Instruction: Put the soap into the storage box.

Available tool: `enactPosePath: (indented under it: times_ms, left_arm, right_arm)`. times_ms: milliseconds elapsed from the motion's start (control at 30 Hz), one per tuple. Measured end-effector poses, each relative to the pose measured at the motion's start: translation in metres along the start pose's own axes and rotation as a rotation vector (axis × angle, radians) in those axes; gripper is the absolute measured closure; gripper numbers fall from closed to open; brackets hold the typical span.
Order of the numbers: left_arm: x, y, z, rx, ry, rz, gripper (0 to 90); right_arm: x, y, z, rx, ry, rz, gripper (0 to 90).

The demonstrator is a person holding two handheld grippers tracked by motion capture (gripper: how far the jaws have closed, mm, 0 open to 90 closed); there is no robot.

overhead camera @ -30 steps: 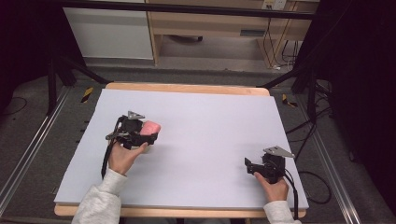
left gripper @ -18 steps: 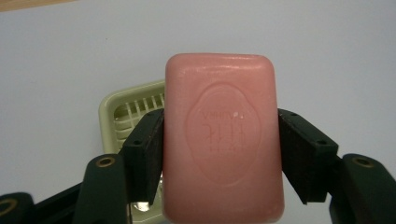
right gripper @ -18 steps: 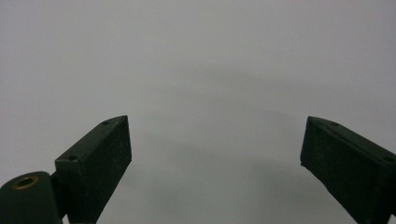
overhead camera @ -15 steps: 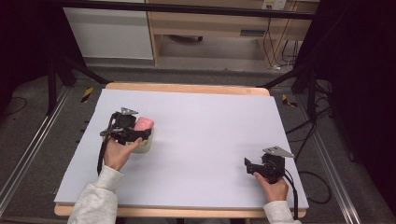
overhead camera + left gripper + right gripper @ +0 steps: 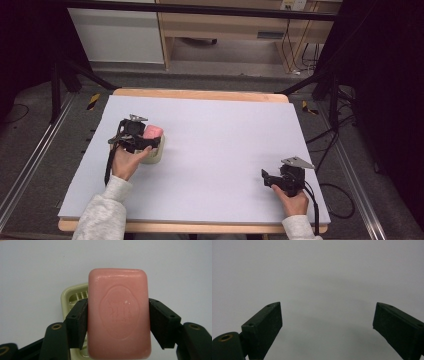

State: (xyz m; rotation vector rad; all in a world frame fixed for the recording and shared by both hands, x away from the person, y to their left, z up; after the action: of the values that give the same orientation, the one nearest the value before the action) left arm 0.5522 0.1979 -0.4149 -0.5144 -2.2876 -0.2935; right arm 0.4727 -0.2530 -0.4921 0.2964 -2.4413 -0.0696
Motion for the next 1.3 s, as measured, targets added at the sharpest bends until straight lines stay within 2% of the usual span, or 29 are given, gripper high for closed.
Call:
enactPosePath:
  times_ms: [767, 1300]
  left_arm:
    - [-0.016, 0.014, 0.010, 0.041, 0.035, -0.016, 37.1]
    - [-0.027, 0.016, 0.017, 0.049, 0.070, -0.024, 37.1]
  right_arm:
    - [-0.001, 0.001, 0.000, 0.004, 0.002, 0.003, 9.1]
    - [-0.001, 0.000, 0.000, 0.006, 0.003, 0.004, 9.1]
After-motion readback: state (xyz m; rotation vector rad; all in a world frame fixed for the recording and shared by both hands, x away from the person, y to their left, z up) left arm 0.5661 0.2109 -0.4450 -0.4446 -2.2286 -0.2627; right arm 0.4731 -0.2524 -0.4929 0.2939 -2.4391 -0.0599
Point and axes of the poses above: each handheld gripper's, and its own axes: x roughly backward along the jaws, z roughly out of its underside, y roughly to its left, the point moved 3 cm from there along -x, roughly forward along the jaws, and after that the axes turned 7 degrees about -x, right-handed, at the moved point
